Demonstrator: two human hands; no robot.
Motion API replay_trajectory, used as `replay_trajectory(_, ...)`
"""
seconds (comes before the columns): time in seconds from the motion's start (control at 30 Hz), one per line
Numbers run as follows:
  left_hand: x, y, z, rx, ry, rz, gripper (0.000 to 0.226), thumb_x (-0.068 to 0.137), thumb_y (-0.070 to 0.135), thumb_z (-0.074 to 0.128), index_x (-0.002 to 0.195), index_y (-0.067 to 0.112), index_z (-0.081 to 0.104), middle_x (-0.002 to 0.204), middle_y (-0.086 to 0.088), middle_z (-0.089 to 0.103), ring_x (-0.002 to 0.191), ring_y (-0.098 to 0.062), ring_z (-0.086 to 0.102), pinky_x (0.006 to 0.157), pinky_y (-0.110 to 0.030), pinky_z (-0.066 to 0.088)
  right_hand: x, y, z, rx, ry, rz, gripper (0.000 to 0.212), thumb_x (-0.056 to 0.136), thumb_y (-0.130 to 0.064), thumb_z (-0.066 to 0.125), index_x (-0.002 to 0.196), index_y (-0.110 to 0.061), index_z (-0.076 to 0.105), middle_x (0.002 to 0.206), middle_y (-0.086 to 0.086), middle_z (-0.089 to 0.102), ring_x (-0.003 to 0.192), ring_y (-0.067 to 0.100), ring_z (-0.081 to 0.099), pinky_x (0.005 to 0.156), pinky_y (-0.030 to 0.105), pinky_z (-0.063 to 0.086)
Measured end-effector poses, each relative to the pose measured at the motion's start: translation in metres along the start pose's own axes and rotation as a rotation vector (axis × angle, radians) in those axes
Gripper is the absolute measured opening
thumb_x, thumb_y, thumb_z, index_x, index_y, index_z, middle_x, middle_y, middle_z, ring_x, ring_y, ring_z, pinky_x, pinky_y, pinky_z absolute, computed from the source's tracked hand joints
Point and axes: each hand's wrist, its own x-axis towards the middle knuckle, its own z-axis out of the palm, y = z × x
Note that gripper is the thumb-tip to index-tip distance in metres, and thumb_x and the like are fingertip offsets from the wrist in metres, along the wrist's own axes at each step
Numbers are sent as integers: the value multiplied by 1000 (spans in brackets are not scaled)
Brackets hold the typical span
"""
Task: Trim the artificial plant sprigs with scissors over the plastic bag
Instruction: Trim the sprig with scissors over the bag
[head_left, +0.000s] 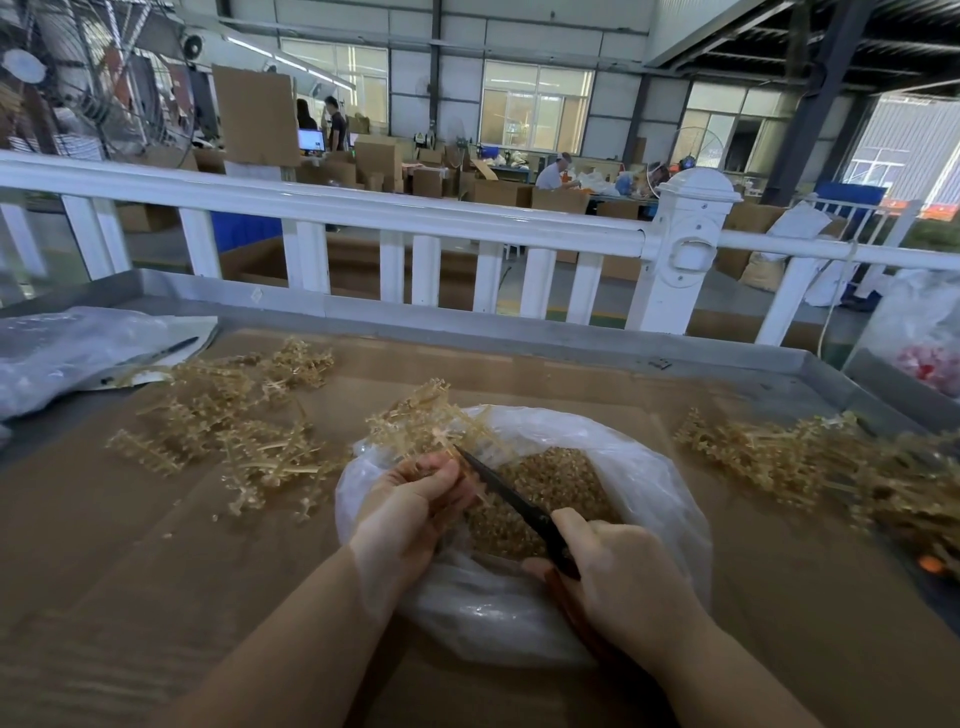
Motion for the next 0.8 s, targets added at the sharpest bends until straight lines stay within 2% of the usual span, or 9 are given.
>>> replay_trajectory(0.07,-1,-4,1,87,-15,33,13,83,-6,60,76,5,59,61,-8,67,55,-15,67,56,-23,57,1,-1,-1,2,10,2,50,91,-62,37,110,-20,56,78,-2,66,69,17,64,61,28,47)
replay_trajectory(0.17,0,-5,1,51,-9,42,14,83,-6,60,76,6,60,61,-7,66,56,-14,66,55,-22,57,1,-3,-3,8,29,15,50,86,-63,43,103,-19,61,70,-3,65,61,14,63,54,24,44)
replay_trajectory(0.23,0,-3,0,8,-5,26,15,83,-6,60,77,7,62,65,-7,67,59,-14,67,56,-23,57,0,-3,-5,25,91,38,42,81,-59,55,92,-20,64,60,-6,61,51,9,58,46,14,34)
replay_trajectory(0.33,0,-1,-2,-19,-10,-4,14,83,-4,60,77,8,62,67,-8,68,59,-15,68,56,-24,57,-1,-6,-9,120,136,95,36,77,-55,64,90,-22,64,58,-12,57,48,1,50,47,1,21)
replay_trajectory(0.47,-1,0,0,-29,-35,-4,3,82,5,63,83,8,62,71,-8,68,57,-13,66,51,-21,54,-3,-8,-10,161,135,111,42,79,-63,53,90,-24,62,62,-13,58,53,2,52,48,3,26)
replay_trajectory(0.57,-2,-1,1,12,-37,1,13,74,10,67,86,7,64,69,-6,65,58,-13,64,49,-19,52,-3,-10,-12,151,134,130,39,79,-62,55,90,-26,61,63,-14,57,55,1,50,45,3,26)
replay_trajectory(0.7,-2,-1,0,24,-13,-14,6,83,6,65,85,12,64,71,-7,66,57,-13,63,51,-20,54,-3,-12,-11,139,118,143,40,78,-65,51,94,-29,59,66,-15,52,60,0,46,49,6,31)
replay_trajectory(0.8,-2,1,0,21,-12,-38,7,85,5,63,82,12,64,64,-5,67,52,-12,64,52,-23,55,-2,-11,-10,133,67,129,41,80,-67,48,100,-32,57,72,-14,53,66,2,48,54,8,34)
